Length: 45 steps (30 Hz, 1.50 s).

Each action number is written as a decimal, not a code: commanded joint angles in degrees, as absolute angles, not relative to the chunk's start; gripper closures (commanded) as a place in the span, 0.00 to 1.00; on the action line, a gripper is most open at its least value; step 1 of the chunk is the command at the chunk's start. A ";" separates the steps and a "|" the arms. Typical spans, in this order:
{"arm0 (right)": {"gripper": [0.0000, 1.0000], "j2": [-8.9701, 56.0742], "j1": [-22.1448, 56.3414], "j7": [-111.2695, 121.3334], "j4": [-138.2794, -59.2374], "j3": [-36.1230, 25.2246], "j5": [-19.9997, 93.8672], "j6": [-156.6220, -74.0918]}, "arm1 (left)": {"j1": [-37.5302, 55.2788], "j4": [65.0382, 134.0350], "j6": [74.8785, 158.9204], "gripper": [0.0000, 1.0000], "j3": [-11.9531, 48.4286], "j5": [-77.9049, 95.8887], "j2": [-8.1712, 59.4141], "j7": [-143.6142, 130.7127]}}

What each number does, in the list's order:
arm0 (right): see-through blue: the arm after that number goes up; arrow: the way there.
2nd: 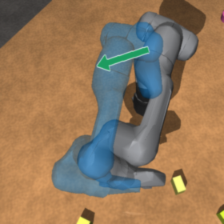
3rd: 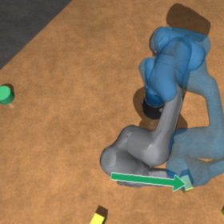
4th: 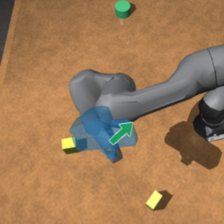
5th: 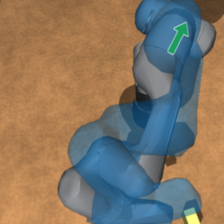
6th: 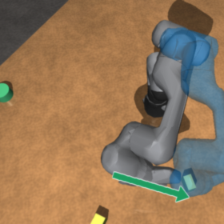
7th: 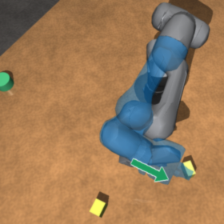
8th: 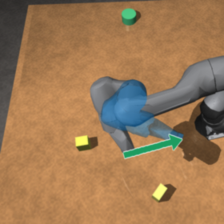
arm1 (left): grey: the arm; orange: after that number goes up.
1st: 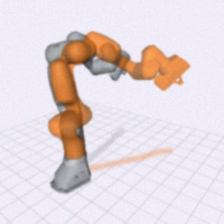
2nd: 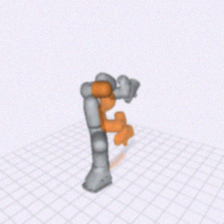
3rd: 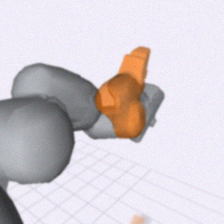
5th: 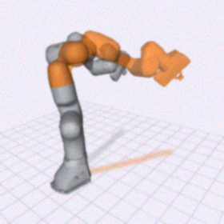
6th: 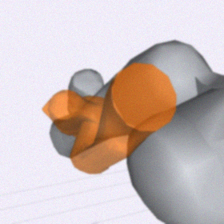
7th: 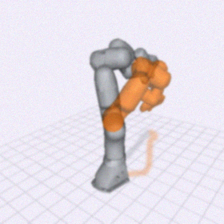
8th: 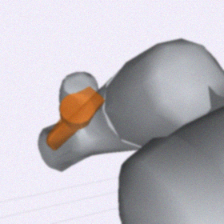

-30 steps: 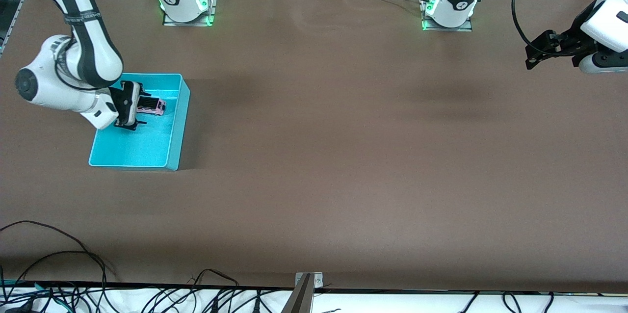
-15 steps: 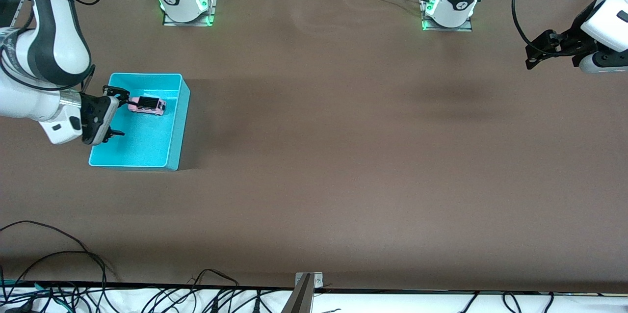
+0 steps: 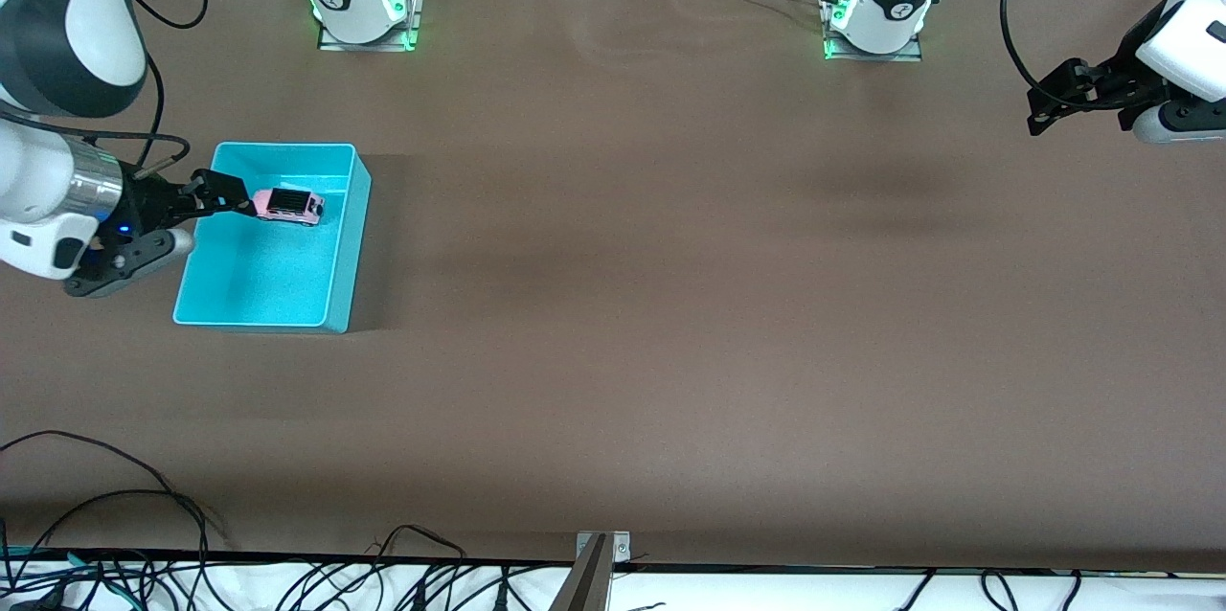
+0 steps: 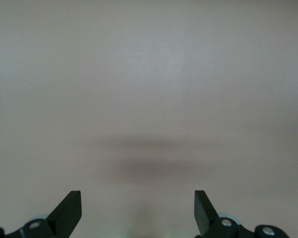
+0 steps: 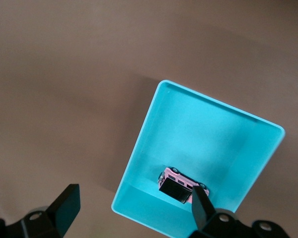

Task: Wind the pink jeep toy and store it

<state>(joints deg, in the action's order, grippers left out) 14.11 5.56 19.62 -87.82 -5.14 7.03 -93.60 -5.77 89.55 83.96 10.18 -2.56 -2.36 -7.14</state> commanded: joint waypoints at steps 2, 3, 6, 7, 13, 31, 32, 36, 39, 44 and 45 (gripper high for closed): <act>0.00 16.00 7.82 9.32 -81.65 -5.19 0.98 -90.88 | -5.98 87.71 82.53 0.00 10.20 -1.14 -1.67 -7.12; 0.00 16.00 7.91 9.32 -81.48 -5.27 0.36 -90.88 | -5.89 87.80 82.53 0.00 10.20 -1.14 -1.67 -7.12; 0.00 16.00 7.82 9.23 -81.39 -5.45 0.35 -90.44 | -5.89 87.71 82.53 0.00 10.20 -1.14 -1.67 -7.12; 0.00 16.00 7.82 9.14 -81.30 -5.54 0.35 -90.44 | -5.89 87.71 82.53 0.00 10.28 -1.14 -1.67 -7.12; 0.00 14.42 7.82 4.06 -81.82 -5.54 0.44 -89.22 | -5.80 87.80 82.53 0.00 10.28 -1.14 -1.67 -7.12; 0.00 -2.27 7.91 -0.79 -103.78 -5.54 0.35 -97.73 | -5.71 87.71 82.53 0.00 10.28 -1.14 -1.67 -7.12; 0.00 -2.72 7.91 -0.79 -104.23 -5.54 0.35 -97.73 | -5.71 87.71 82.53 0.00 10.28 -1.14 -1.67 -7.12; 0.00 -2.20 7.82 -0.79 -103.36 -5.62 0.44 -97.47 | -5.71 87.63 82.53 0.00 10.28 -1.14 -1.67 -7.12; 0.00 -1.41 7.65 -0.70 -102.39 -5.71 0.44 -97.56 | -5.71 87.63 82.53 0.00 10.28 -1.14 -1.67 -7.12; 0.00 -0.70 7.65 -0.79 -102.04 -5.63 0.44 -97.73 | -5.71 87.71 82.53 0.00 10.28 -1.14 -1.67 -7.12; 0.00 -0.44 7.56 -0.62 -101.87 -5.71 0.44 -98.00 | -5.71 87.63 82.53 0.00 10.28 -1.14 -1.67 -7.12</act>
